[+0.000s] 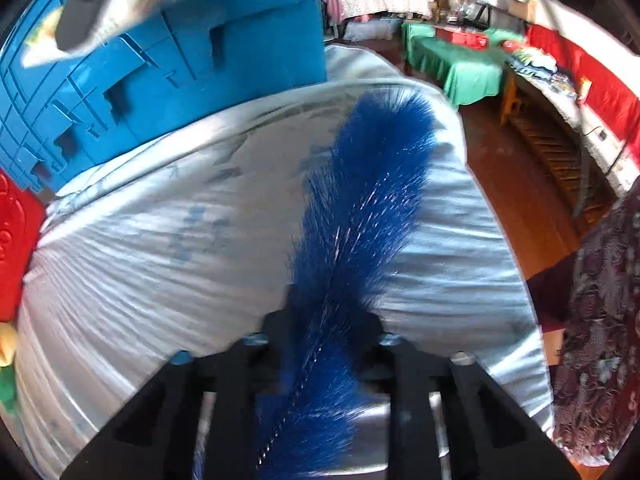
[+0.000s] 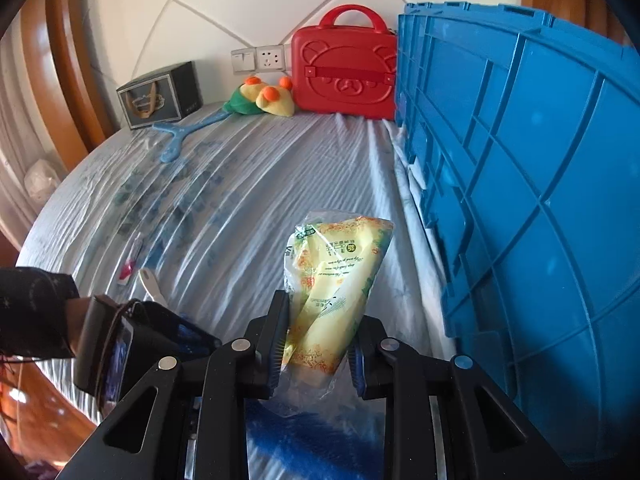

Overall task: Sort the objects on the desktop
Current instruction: 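Carry the snack pack and blue brush into the crate and open both tools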

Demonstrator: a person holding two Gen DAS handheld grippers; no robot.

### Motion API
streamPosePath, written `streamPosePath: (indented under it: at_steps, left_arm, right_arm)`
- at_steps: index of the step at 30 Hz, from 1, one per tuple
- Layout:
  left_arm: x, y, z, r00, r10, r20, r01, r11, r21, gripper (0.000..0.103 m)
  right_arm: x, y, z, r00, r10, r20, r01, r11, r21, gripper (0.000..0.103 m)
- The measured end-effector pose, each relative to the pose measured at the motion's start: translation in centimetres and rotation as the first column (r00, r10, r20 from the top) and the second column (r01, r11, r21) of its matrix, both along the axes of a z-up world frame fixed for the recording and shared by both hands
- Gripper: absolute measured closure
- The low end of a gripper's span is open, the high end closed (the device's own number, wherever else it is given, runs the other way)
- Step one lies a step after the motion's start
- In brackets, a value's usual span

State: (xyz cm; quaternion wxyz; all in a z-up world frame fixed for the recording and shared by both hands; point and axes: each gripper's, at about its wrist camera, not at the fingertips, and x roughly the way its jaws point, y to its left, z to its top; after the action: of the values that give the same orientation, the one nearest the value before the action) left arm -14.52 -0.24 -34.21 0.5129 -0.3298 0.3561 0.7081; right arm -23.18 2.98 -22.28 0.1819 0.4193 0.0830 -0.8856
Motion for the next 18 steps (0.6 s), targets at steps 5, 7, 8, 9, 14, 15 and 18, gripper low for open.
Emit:
streamPosePath:
  at_steps: [5, 7, 8, 9, 14, 15, 18]
  left_arm:
    - [1.0, -0.6, 0.9, 0.998, 0.055, -0.005, -0.055, 0.998, 0.020, 0.090]
    - [1.1, -1.2, 1.8, 0.995, 0.097, -0.013, -0.096, 0.995, 0.037, 0.091]
    - [1.1, -1.7, 2.6, 0.992, 0.127, -0.016, -0.126, 0.991, 0.052, 0.091]
    - [1.1, -2.1, 3.3, 0.988, 0.154, -0.020, -0.152, 0.986, 0.066, 0.092]
    - [1.8, -5.3, 7.3, 0.959, 0.277, -0.059, -0.270, 0.957, 0.110, 0.092]
    - [1.8, -6.0, 7.9, 0.950, 0.304, -0.073, -0.296, 0.949, 0.110, 0.092]
    - [1.8, -8.1, 9.8, 0.919, 0.383, -0.100, -0.372, 0.922, 0.107, 0.092]
  right_arm:
    - [0.8, -0.5, 1.6, 0.999, 0.002, -0.048, -0.002, 1.000, -0.008, 0.077]
    - [1.1, -0.8, 2.0, 0.998, 0.009, -0.059, -0.009, 1.000, 0.000, 0.077]
    - [1.3, -1.0, 2.4, 0.998, 0.014, -0.065, -0.014, 1.000, 0.002, 0.077]
    - [1.5, -1.1, 2.6, 0.997, 0.018, -0.069, -0.018, 1.000, -0.001, 0.077]
    - [2.4, -1.5, 4.8, 0.995, 0.040, -0.088, -0.044, 0.998, -0.035, 0.077]
    - [2.6, -1.7, 5.4, 0.995, 0.046, -0.093, -0.050, 0.998, -0.043, 0.077]
    - [3.1, -2.2, 7.4, 0.991, 0.058, -0.117, -0.067, 0.995, -0.069, 0.077]
